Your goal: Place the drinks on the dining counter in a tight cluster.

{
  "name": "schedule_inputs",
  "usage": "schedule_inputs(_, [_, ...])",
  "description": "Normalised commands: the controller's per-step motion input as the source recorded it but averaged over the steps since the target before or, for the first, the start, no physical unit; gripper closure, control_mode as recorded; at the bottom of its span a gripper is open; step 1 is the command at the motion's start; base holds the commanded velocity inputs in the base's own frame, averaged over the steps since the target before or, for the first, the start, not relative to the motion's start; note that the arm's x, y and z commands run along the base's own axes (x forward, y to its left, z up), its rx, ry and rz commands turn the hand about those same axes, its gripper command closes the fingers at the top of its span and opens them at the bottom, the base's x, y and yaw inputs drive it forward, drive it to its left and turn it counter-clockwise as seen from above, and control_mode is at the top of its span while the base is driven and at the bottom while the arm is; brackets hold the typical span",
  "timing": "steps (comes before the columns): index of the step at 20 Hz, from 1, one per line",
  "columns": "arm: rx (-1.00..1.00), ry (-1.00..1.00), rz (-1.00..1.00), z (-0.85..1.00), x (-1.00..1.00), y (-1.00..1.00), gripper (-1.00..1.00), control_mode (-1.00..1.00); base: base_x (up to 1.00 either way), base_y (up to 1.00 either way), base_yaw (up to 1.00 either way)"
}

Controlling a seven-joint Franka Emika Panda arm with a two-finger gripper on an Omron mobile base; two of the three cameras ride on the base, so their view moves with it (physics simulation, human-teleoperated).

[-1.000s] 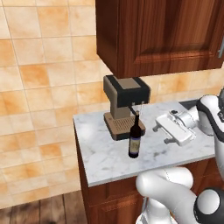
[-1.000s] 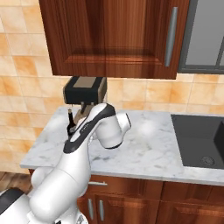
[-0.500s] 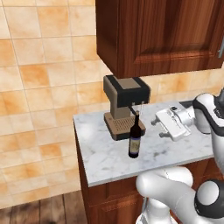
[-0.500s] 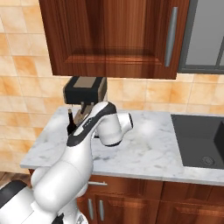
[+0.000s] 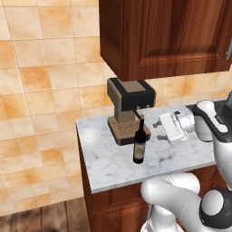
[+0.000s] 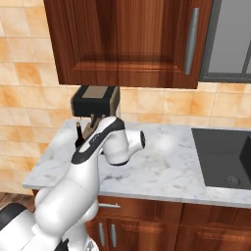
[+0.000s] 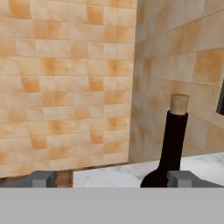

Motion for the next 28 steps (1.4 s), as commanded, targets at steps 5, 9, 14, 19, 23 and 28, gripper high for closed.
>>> schedule_inputs(5, [0.0,0.0,0.0,0.0,0.33,0.01,-1.0,-1.0,0.0,0.0,0.0])
schedule_inputs(9, [0.0,0.0,0.0,0.0,0.36,0.0,-1.0,-1.0,0.0,0.0,0.0])
schedule_inputs(14, [0.01,0.0,0.0,-0.07,0.35,0.02,-1.0,-1.0,0.0,0.0,0.0])
schedule_inputs(19, [0.03,0.0,0.0,-0.13,0.29,0.0,-1.0,-1.0,0.0,0.0,0.0])
schedule_inputs(23, [0.04,0.0,0.0,-0.1,0.26,0.04,-1.0,-1.0,0.0,0.0,0.0])
schedule_inputs(28, [0.03,-0.01,0.0,0.0,0.0,0.16,-1.0,-1.0,0.0,0.0,0.0])
